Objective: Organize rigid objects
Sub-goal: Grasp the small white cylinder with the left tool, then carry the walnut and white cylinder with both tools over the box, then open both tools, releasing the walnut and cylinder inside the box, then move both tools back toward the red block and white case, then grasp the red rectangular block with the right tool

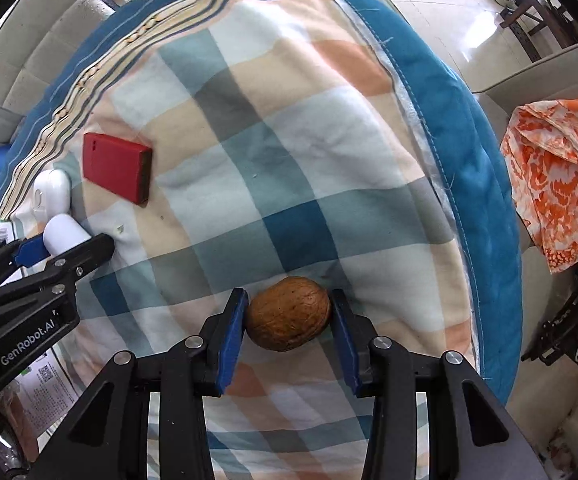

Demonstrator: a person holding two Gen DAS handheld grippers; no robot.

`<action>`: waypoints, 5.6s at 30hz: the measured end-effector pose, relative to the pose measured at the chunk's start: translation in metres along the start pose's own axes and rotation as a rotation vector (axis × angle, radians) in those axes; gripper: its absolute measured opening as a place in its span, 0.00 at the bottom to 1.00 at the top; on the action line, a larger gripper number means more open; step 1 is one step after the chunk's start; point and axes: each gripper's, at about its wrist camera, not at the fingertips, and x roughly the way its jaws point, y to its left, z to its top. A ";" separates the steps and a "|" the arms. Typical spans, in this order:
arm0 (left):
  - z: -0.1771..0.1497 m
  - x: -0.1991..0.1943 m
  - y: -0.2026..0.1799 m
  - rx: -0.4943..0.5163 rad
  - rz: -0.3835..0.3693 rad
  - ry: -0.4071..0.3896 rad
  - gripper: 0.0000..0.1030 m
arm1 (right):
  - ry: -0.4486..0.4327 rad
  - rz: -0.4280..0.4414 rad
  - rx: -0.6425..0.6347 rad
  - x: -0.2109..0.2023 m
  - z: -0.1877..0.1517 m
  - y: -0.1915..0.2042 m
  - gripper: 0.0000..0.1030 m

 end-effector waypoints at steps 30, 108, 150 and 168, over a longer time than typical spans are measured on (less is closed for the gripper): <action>-0.198 -0.194 0.184 -0.396 0.086 -0.339 0.45 | -0.180 0.110 -0.305 -0.122 -0.125 0.253 0.42; -0.304 -0.206 0.245 -0.530 0.048 -0.255 1.00 | -0.215 0.046 -0.408 -0.124 -0.218 0.353 1.00; 0.028 -0.041 0.123 -0.334 0.180 -0.064 1.00 | -0.095 0.082 0.274 0.017 0.070 0.095 0.84; 0.031 -0.028 0.105 -0.248 0.253 -0.071 1.00 | -0.084 -0.088 0.170 0.025 0.066 0.097 0.70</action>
